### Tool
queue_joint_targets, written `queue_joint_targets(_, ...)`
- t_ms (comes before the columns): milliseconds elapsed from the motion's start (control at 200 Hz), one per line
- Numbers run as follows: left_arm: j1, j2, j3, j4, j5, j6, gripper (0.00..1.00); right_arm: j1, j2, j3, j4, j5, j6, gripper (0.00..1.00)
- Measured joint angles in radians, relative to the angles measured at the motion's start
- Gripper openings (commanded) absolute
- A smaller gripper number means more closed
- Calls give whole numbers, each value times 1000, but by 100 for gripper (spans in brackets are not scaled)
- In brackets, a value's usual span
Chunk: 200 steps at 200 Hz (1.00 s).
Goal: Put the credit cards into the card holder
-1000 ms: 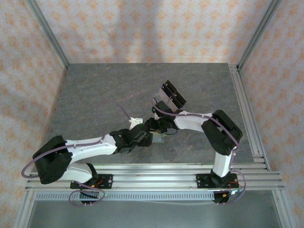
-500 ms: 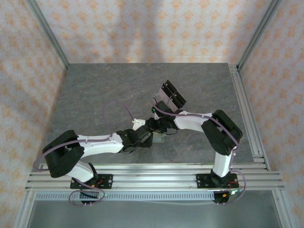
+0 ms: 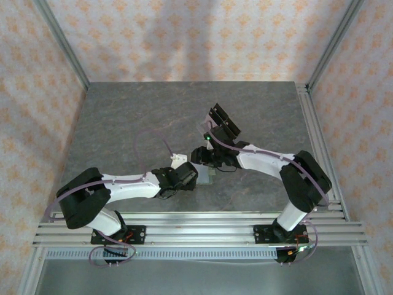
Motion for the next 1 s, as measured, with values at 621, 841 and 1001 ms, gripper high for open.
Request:
queue_joint_targets(621, 0, -18, 0, -19, -13, -1, 100, 7, 100, -12, 19, -30, 18, 52)
queue_joint_targets(841, 0, -199, -13, -79, -58, -20, 100, 48, 122, 59, 19, -48, 25, 52)
queue_joint_targets(1001, 0, -325, -41, -145, -105, -46, 100, 87, 174, 143, 19, -52, 36, 52)
